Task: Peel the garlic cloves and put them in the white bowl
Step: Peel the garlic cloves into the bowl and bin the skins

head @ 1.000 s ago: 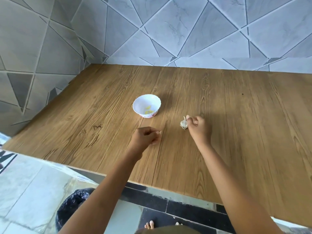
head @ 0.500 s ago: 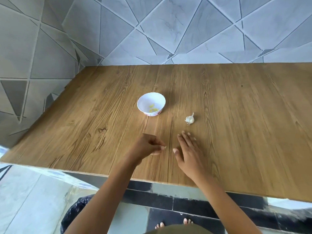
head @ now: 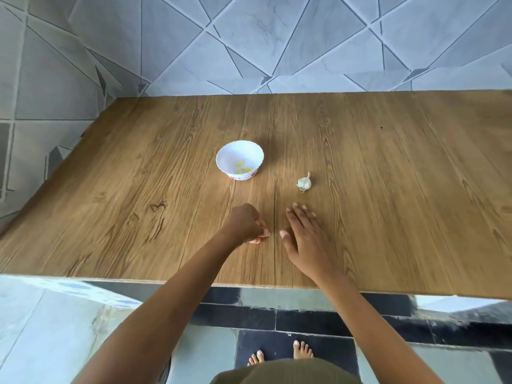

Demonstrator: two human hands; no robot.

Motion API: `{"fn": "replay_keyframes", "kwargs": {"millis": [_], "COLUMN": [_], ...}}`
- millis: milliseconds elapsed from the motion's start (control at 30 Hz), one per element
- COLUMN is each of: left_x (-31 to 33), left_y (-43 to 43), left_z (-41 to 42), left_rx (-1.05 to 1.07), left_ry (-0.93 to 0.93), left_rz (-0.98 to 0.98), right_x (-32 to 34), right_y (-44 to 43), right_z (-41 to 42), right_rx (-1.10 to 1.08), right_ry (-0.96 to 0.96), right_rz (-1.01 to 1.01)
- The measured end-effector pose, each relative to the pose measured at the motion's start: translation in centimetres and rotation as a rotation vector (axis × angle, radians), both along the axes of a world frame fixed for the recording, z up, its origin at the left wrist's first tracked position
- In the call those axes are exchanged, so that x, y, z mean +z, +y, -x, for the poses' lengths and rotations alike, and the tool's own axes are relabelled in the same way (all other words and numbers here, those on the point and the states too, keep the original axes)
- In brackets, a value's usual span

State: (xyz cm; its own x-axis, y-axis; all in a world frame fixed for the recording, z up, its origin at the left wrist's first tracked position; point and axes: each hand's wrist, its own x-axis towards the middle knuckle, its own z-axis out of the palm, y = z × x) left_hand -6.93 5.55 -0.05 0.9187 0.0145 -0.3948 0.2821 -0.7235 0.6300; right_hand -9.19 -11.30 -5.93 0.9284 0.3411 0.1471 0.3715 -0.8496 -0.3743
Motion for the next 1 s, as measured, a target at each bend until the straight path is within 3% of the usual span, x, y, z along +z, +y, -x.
{"fn": "replay_keyframes", "kwargs": {"millis": [133, 233, 333, 400, 467, 567, 700, 867, 933, 1000], "left_x": [0.3, 0.5, 0.5, 0.6, 0.7, 0.8, 0.6, 0.2, 0.0, -0.1], "left_y": [-0.3, 0.4, 1.0, 1.0, 1.0, 1.3, 1.1, 0.5, 0.5, 0.6], "left_z": [0.4, 1.3, 2.4, 2.7, 2.7, 2.7, 2.9, 3.3, 3.4, 3.3], "left_rx": [-0.044, 0.005, 0.096, 0.096, 0.116, 0.102, 0.058, 0.271, 0.339, 0.305], "left_ry": [-0.078, -0.071, -0.031, -0.05, -0.061, -0.049, -0.015, 0.114, 0.144, 0.075], "left_rz": [-0.064, 0.203, 0.538, 0.602, 0.633, 0.623, 0.624, 0.88, 0.972, 0.939], "right_x": [0.2, 1.3, 3.2, 4.1, 4.7, 4.9, 4.7, 3.6, 3.5, 4.3], "right_y": [-0.1, -0.2, 0.3, 0.7, 0.6, 0.5, 0.6, 1.3, 1.5, 1.8], "right_z": [0.1, 0.3, 0.3, 0.2, 0.0, -0.2, -0.3, 0.7, 0.6, 0.0], "right_rx": [0.014, 0.036, -0.002, -0.037, -0.052, -0.04, 0.002, 0.081, 0.047, -0.034], "right_ry": [-0.023, 0.031, 0.296, 0.54, 0.653, 0.73, 0.674, 0.472, 0.517, 0.669], "right_rz": [-0.124, -0.414, -0.631, -0.842, -0.956, -0.972, -0.932, -0.999, -1.029, -1.035]}}
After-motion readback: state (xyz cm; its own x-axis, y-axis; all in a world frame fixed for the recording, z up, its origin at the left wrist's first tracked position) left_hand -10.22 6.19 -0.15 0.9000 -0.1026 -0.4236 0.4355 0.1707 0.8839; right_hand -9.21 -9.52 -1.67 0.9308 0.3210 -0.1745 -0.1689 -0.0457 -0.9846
